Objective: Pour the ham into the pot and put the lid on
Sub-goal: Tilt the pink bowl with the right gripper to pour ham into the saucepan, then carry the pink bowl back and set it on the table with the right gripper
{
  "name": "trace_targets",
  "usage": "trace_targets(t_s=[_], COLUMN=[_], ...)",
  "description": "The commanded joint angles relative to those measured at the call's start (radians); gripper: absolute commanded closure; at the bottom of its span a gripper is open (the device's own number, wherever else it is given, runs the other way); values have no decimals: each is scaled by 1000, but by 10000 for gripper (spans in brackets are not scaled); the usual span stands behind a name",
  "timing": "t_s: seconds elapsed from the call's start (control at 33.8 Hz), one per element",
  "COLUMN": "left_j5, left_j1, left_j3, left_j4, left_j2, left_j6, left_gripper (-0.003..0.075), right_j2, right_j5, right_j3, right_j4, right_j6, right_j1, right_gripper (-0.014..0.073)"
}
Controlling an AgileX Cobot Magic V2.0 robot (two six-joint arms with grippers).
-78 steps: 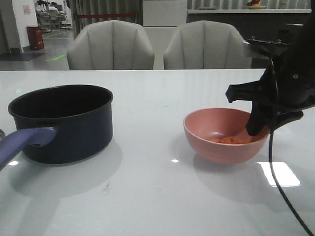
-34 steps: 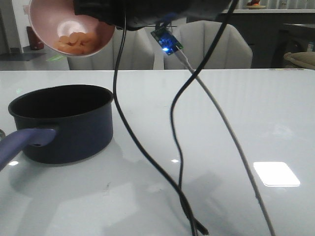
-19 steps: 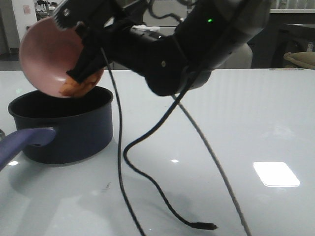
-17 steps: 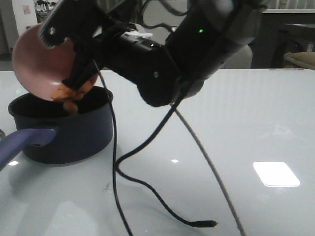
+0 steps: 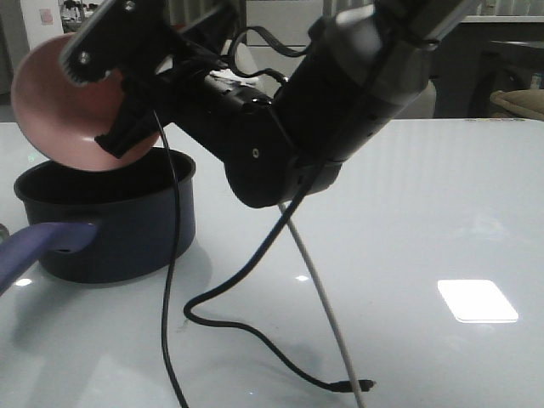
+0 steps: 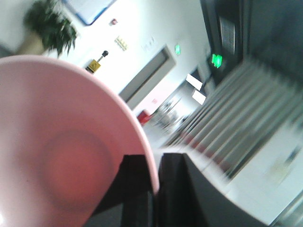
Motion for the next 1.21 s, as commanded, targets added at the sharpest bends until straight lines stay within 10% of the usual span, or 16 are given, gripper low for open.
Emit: trace_targets(t_s=[0.0, 0.21, 0.77, 1.18], left_j5=[-72, -72, -72, -72], left_j1=[-8, -8, -8, -8], left_j3=[-26, -26, -26, -26], left_j4=[-12, -12, -12, -12], left_j2=[13, 13, 13, 13], left_j6=[0, 0, 0, 0], left_gripper=[137, 137, 137, 137], right_j2=[-83, -174, -618, -549], right_j5=[-97, 234, 1453, 1806], right_j3=[-30, -30, -30, -28], right_j4=[95, 161, 113, 89], right_j6=[294, 646, 633, 633], right_j1=[-4, -7, -320, -554], right_gripper=[464, 464, 465, 465])
